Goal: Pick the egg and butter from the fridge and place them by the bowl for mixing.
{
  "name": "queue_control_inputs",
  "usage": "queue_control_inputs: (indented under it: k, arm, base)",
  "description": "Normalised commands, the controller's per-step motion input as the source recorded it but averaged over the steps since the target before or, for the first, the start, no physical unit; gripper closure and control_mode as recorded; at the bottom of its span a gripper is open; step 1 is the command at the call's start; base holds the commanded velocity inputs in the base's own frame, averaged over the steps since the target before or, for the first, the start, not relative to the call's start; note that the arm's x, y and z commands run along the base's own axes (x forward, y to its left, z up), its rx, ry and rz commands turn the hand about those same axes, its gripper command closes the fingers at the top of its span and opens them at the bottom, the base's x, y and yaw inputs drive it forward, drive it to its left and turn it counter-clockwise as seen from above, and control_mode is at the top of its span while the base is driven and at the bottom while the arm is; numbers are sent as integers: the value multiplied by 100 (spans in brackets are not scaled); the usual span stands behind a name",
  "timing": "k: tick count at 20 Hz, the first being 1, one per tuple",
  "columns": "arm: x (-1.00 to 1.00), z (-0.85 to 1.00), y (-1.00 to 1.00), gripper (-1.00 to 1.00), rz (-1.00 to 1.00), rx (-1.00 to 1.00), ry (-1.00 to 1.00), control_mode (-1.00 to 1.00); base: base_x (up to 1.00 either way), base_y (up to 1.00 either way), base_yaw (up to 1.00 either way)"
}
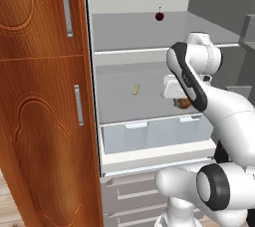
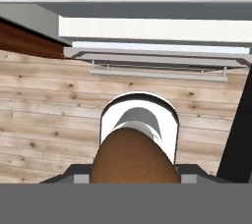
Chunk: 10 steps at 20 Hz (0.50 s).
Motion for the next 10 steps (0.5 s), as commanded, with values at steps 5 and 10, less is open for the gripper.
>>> queue_control_inputs:
  k: [5,10]
  arm:
    - [0,0,0,100,0,0,0,100]
    - [0,0,0,100,0,0,0,100]
  base:
    - [-5,0,0]
    - [-59,0,8]
